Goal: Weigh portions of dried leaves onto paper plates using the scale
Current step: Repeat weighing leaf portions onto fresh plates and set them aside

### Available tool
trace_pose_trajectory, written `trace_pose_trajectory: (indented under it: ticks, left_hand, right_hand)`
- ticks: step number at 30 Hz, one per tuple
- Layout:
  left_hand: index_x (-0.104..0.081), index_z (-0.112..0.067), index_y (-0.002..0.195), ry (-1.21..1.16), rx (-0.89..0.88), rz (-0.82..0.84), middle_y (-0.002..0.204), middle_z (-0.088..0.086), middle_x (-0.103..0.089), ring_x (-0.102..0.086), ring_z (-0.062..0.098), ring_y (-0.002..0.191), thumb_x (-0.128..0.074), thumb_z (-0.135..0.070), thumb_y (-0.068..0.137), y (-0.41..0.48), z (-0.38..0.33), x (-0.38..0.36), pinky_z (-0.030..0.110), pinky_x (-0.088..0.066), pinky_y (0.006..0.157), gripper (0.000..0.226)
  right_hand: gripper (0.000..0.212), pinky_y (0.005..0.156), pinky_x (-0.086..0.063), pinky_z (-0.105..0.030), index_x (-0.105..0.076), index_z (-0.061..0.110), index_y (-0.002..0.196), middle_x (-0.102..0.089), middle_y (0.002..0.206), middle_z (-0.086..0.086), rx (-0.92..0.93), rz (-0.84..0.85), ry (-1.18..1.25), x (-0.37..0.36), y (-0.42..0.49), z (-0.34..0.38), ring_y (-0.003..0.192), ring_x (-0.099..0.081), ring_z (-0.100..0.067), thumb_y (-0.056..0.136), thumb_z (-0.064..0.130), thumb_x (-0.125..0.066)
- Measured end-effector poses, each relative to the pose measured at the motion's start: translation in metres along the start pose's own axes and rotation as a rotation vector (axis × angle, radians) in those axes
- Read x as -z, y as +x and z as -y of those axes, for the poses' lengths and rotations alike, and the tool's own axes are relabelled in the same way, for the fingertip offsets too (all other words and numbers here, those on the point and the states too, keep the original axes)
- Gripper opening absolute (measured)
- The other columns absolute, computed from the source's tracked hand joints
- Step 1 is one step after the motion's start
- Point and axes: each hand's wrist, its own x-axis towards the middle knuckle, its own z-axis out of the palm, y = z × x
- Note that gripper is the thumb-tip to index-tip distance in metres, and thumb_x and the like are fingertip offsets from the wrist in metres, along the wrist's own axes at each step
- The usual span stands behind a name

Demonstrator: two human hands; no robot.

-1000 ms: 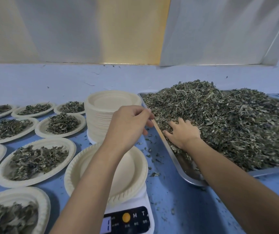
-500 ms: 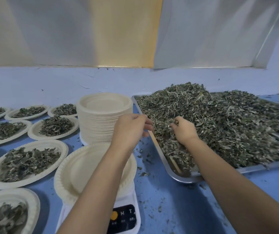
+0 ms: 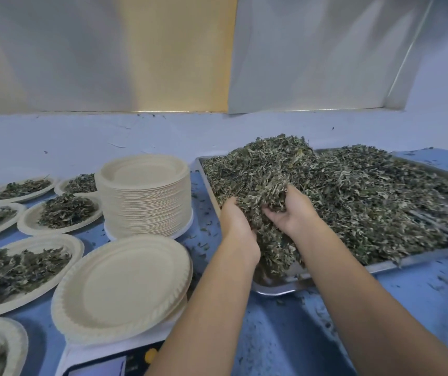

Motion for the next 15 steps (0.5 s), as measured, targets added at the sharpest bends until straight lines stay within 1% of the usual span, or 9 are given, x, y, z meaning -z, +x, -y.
trace_pose_trajectory:
  ticks: [2, 3, 5, 6, 7, 8, 10, 12, 15]
  left_hand:
    - [-0.043, -0.006, 0.138, -0.079, -0.004, 0.004, 0.139, 0.012, -0.048, -0.042, 0.023, 0.131, -0.038, -0.035, 0.1, -0.003, -0.001, 0.002, 0.034, -0.034, 0.103, 0.048]
    - [-0.049, -0.005, 0.13, -0.118, -0.003, 0.022, 0.13, 0.013, -0.054, -0.046, 0.022, 0.127, -0.037, -0.035, 0.1, -0.003, -0.003, 0.004, 0.033, -0.035, 0.103, 0.044]
    - [-0.054, -0.005, 0.097, -0.209, 0.006, 0.078, 0.099, 0.012, -0.057, -0.053, 0.023, 0.105, -0.034, -0.038, 0.101, -0.007, -0.013, 0.008, 0.034, -0.04, 0.096, 0.039]
    - [-0.051, -0.004, 0.09, -0.239, 0.003, 0.096, 0.093, 0.013, -0.054, -0.053, 0.024, 0.098, -0.032, -0.039, 0.101, -0.01, -0.019, 0.011, 0.033, -0.043, 0.091, 0.041]
    - [-0.053, -0.002, 0.096, -0.248, -0.005, 0.105, 0.1, 0.016, -0.055, -0.055, 0.026, 0.102, -0.031, -0.039, 0.101, -0.012, -0.025, 0.015, 0.034, -0.043, 0.093, 0.043]
    - [-0.053, 0.001, 0.11, -0.247, -0.018, 0.108, 0.113, 0.019, -0.056, -0.054, 0.028, 0.112, -0.03, -0.038, 0.101, -0.017, -0.03, 0.02, 0.036, -0.041, 0.098, 0.046]
    - [-0.047, 0.004, 0.128, -0.258, -0.042, 0.121, 0.13, 0.022, -0.052, -0.05, 0.032, 0.123, -0.028, -0.037, 0.102, -0.027, -0.04, 0.03, 0.038, -0.04, 0.1, 0.053]
    - [-0.046, 0.006, 0.13, -0.276, -0.07, 0.122, 0.133, 0.024, -0.05, -0.049, 0.033, 0.124, -0.027, -0.037, 0.102, -0.038, -0.053, 0.044, 0.039, -0.041, 0.098, 0.055]
    - [-0.046, 0.006, 0.131, -0.246, -0.107, 0.059, 0.134, 0.023, -0.051, -0.048, 0.032, 0.126, -0.023, -0.036, 0.102, -0.052, -0.071, 0.074, 0.037, -0.04, 0.098, 0.056]
  right_hand:
    - [0.012, 0.059, -0.052, -0.036, -0.06, 0.007, 0.105, -0.06, 0.116, -0.013, -0.014, 0.08, 0.05, -0.006, -0.014, 0.003, 0.1, -0.058, -0.026, 0.095, 0.01, -0.053]
    - [0.013, 0.061, -0.053, -0.036, -0.059, 0.006, 0.106, -0.061, 0.115, -0.014, -0.016, 0.119, 0.064, -0.01, -0.021, 0.004, 0.101, -0.058, -0.026, 0.094, 0.009, -0.055]
    - [0.018, 0.066, -0.054, -0.035, -0.058, 0.004, 0.111, -0.06, 0.116, -0.015, -0.017, 0.182, 0.078, -0.021, -0.036, 0.005, 0.106, -0.056, -0.027, 0.094, 0.008, -0.054]
    - [0.019, 0.068, -0.054, -0.035, -0.058, 0.004, 0.113, -0.059, 0.117, -0.015, -0.02, 0.207, 0.078, -0.027, -0.043, 0.006, 0.107, -0.055, -0.027, 0.095, 0.007, -0.052]
    - [0.02, 0.07, -0.054, -0.036, -0.058, 0.004, 0.114, -0.059, 0.117, -0.015, -0.03, 0.229, 0.08, -0.035, -0.051, 0.007, 0.108, -0.054, -0.028, 0.095, 0.007, -0.051]
    - [0.021, 0.071, -0.053, -0.036, -0.058, 0.004, 0.115, -0.059, 0.117, -0.015, -0.045, 0.248, 0.088, -0.043, -0.059, 0.007, 0.107, -0.054, -0.028, 0.096, 0.007, -0.05]
    - [0.024, 0.072, -0.052, -0.036, -0.057, 0.003, 0.118, -0.058, 0.119, -0.017, -0.072, 0.296, 0.096, -0.06, -0.076, 0.004, 0.106, -0.054, -0.029, 0.096, 0.007, -0.048]
    - [0.024, 0.076, -0.053, -0.036, -0.058, 0.003, 0.117, -0.06, 0.118, -0.017, -0.08, 0.359, 0.079, -0.078, -0.09, -0.004, 0.107, -0.055, -0.029, 0.096, 0.005, -0.047]
    - [0.015, 0.074, -0.054, -0.034, -0.062, 0.005, 0.101, -0.065, 0.102, -0.014, -0.103, 0.427, 0.051, -0.101, -0.11, -0.021, 0.094, -0.06, -0.025, 0.096, 0.01, -0.049]
